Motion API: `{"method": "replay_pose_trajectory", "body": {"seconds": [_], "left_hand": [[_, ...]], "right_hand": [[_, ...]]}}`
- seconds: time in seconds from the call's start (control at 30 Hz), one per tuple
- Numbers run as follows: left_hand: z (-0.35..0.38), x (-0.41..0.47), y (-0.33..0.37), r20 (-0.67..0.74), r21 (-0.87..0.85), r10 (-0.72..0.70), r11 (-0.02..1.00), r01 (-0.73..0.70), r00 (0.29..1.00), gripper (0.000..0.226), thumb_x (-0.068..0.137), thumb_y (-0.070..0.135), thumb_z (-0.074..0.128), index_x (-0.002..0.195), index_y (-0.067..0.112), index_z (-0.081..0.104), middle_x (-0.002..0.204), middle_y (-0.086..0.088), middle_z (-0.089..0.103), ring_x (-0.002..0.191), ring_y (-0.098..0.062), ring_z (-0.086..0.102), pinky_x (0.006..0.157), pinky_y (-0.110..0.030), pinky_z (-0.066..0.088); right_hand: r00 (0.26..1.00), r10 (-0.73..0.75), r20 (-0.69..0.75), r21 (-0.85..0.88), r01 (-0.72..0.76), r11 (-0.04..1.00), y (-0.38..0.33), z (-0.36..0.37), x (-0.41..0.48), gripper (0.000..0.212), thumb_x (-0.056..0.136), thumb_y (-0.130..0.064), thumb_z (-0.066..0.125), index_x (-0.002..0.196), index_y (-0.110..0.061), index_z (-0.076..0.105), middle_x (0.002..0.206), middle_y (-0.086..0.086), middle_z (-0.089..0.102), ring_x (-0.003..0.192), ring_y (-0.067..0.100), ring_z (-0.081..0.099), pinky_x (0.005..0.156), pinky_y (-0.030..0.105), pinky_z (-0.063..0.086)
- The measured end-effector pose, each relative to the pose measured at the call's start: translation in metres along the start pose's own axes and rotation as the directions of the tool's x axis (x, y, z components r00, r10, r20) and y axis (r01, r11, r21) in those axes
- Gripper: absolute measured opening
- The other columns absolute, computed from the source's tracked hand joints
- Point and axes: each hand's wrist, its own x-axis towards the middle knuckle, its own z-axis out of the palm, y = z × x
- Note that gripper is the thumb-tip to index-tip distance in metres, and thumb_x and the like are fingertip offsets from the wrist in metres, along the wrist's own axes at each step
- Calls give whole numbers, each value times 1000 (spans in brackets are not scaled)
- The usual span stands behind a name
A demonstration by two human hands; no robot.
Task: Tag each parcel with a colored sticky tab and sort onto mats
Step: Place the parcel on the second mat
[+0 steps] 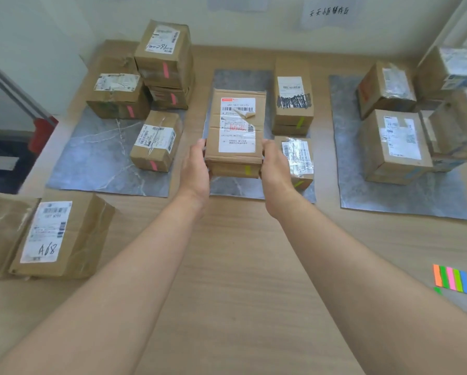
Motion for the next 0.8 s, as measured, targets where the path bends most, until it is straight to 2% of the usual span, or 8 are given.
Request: {"method": "replay_pose_trajectory", "body": {"seconds": [0.1, 0.23, 0.37, 0.47, 0.57, 0.63, 0.7, 0.8], "left_hand": [[8, 34, 4, -27, -61, -17, 998, 15, 999, 36, 105, 36, 37, 93, 25, 69, 83, 17, 75, 94, -10, 66, 98, -34, 49], [18, 75, 3, -25, -103, -57, 993, 54, 998, 42, 103, 34, 39, 79, 24, 72, 77, 15, 74, 87, -10, 65, 94, -35, 50], [33, 108, -2, -27, -137, -99, 986, 95, 995, 38, 103, 30, 41, 76, 23, 67, 65, 17, 71, 73, -5, 63, 84, -29, 49], [42, 131, -8, -30, -167, -108, 981, 102, 994, 36, 103, 31, 42, 80, 22, 68, 67, 15, 72, 68, 0, 66, 82, -27, 51], [50, 152, -11, -27, -189, -123, 975, 115, 992, 33, 103, 35, 41, 103, 19, 70, 91, 9, 75, 93, -8, 67, 90, -30, 52], [56, 164, -11, -18, -214, -143, 967, 136, 990, 35, 102, 37, 42, 113, 15, 68, 107, 1, 72, 106, -16, 65, 98, -35, 52], [63, 174, -11, 4, -224, -143, 964, 140, 990, 39, 102, 39, 42, 117, 13, 67, 117, -4, 70, 115, -20, 64, 103, -38, 51], [71, 186, -13, 32, -250, -132, 959, 136, 991, 44, 103, 41, 40, 123, 11, 65, 123, -8, 69, 117, -22, 63, 105, -42, 50]], "right_hand": [[999, 25, 25, 15, -26, 1000, -9, 15, 32, 30, 95, -45, 41, 102, -27, 65, 106, -1, 68, 97, 18, 56, 88, 35, 43], [999, 43, -21, 24, -43, 999, -15, 28, 77, 37, 84, -52, 43, 101, -32, 69, 113, -5, 73, 107, 18, 61, 106, 46, 46], [996, 57, -68, 37, -55, 998, -12, 31, 116, 31, 85, -49, 43, 80, -33, 68, 101, -6, 75, 93, 16, 59, 105, 44, 47], [996, 45, -78, 29, -43, 999, -12, 32, 138, 33, 80, -53, 41, 74, -39, 70, 101, -10, 76, 97, 15, 62, 107, 50, 47], [997, 14, -80, -8, -15, 1000, -16, 32, 157, 34, 85, -51, 40, 87, -36, 70, 109, -6, 75, 110, 20, 64, 108, 49, 46], [995, -40, -87, -59, 35, 998, -17, 34, 169, 41, 86, -53, 41, 107, -30, 68, 123, -3, 70, 121, 21, 59, 113, 47, 41], [988, -122, -96, -114, 111, 987, -18, 35, 174, 59, 84, -59, 42, 129, -26, 59, 143, -4, 59, 135, 17, 50, 119, 42, 34], [954, -283, -102, -178, 262, 948, -18, 31, 177, 60, 101, -44, 42, 156, -20, 38, 158, -6, 43, 143, 6, 37, 119, 28, 28]]}}
